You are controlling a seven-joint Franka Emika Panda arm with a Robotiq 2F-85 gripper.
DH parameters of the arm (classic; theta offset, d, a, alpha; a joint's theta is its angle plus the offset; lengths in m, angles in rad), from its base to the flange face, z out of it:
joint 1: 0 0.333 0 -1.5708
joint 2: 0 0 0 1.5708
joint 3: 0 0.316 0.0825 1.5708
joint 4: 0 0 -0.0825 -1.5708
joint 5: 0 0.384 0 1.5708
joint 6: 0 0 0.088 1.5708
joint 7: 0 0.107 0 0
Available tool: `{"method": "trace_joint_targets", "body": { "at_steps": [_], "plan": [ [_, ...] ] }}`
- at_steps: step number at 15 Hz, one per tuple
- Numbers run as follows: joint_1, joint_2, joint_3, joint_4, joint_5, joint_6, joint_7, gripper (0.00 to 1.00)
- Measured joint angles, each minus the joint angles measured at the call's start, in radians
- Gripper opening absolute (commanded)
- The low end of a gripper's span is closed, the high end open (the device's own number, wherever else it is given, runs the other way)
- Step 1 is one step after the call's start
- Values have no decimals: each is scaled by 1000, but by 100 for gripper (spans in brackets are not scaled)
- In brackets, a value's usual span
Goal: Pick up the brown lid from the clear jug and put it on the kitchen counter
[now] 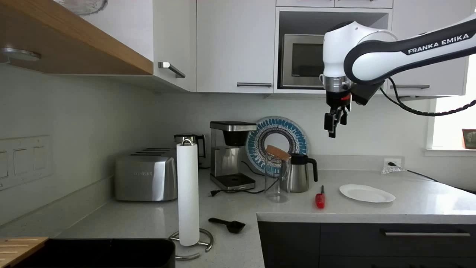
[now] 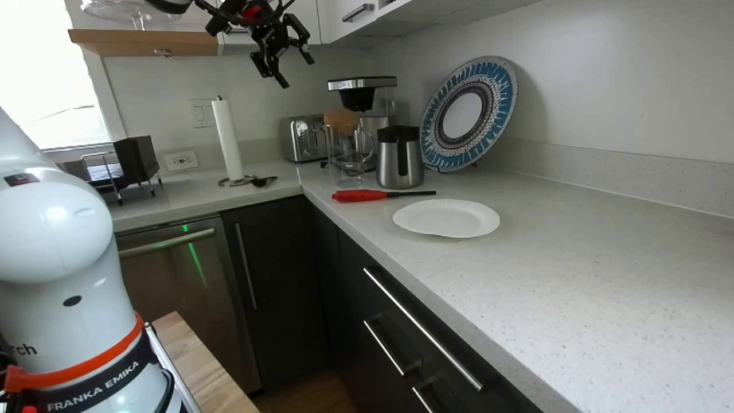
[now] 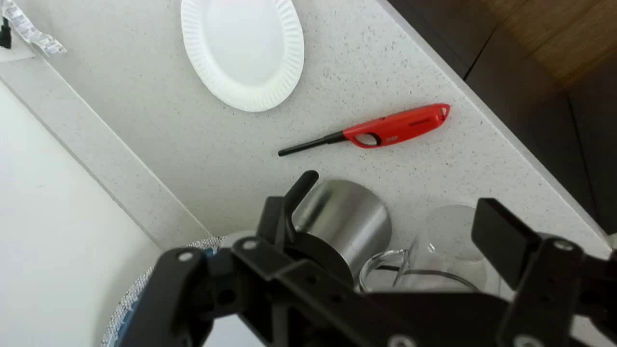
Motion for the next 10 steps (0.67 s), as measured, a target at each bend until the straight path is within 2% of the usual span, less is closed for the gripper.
{"method": "trace_joint_targets", "body": {
  "at_steps": [6, 10],
  "plan": [
    [40, 161, 57, 175, -54, 19, -4, 100],
    [73, 297, 80, 280, -140, -17, 53, 100]
  ]
}}
